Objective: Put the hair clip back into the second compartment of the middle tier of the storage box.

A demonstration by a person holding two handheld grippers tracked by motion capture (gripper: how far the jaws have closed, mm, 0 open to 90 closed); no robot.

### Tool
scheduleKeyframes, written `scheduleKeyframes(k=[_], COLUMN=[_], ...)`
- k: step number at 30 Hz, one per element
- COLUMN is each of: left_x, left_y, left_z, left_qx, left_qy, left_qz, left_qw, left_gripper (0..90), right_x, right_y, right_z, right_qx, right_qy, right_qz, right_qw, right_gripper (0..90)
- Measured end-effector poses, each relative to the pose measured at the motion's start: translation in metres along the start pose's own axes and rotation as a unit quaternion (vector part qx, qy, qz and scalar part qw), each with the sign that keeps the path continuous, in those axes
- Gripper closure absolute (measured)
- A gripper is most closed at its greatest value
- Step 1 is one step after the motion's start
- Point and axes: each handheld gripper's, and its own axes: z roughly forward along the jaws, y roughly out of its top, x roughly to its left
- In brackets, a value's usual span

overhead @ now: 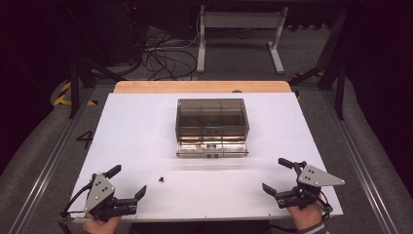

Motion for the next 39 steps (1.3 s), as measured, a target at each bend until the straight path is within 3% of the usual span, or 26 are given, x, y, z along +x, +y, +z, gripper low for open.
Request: scheduleKeyframes(k=[21, 39], left_x=[0.0, 0.0], left_y=[0.003, 0.023], left_z=[-0.001, 0.009], left_qx=[-0.003, 0.004], left_qy=[-0.008, -0.033], left_qz=[0.0, 0.001], left_qw=[1.0, 0.9994], left_gripper=[1.7, 2.6], right_x=[0.0, 0.0], right_y=[-0.002, -0.004], right_z=[0.002, 0.005], right_qx=[0.006, 0.016], right_qy=[-0.001, 0.003], right_qz=[0.004, 0.009], right_qw=[1.0, 0.9998], right_gripper=[2.1, 2.4])
